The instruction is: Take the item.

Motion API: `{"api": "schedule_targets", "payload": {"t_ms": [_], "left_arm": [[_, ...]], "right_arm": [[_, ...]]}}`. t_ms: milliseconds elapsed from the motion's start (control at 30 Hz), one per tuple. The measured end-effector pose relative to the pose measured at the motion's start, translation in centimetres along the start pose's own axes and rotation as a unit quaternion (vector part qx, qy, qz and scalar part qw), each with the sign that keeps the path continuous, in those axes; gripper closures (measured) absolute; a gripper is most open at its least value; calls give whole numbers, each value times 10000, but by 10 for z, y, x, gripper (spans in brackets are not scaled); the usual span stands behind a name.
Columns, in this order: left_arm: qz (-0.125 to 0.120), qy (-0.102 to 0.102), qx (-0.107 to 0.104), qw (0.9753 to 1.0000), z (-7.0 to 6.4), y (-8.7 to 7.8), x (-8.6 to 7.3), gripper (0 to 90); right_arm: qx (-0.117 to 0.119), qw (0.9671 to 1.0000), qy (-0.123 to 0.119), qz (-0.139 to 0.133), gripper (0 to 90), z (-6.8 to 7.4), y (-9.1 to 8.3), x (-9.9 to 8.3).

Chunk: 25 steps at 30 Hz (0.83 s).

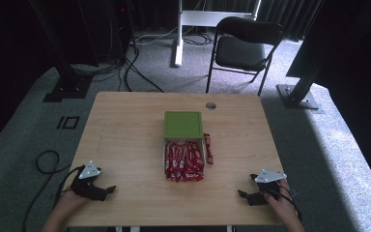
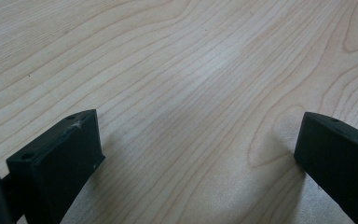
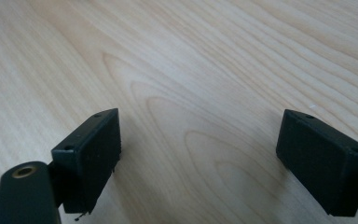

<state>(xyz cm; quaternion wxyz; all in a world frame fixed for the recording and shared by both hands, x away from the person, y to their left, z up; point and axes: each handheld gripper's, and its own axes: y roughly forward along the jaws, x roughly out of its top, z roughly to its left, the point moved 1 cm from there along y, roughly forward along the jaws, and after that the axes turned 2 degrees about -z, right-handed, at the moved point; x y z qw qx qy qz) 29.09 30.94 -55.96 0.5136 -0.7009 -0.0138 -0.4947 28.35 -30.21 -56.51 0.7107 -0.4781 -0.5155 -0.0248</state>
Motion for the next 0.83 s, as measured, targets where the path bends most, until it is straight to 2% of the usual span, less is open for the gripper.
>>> {"api": "schedule_targets", "payload": {"t_ms": [100,300,433,833], "left_arm": [[-2,0,1,10000,0,0,0,15],[0,1,0,10000,0,0,0,15],[-1,0,0,10000,0,0,0,15],[0,1,0,10000,0,0,0,15]], "right_arm": [[9,10000,57,-4,140,-1,-1,0],[-16,10000,-40,15,128,0,0,-1],[-56,10000,48,27,128,-1,-1,-1],[-75,10000,14,23,127,0,0,-1]]}}
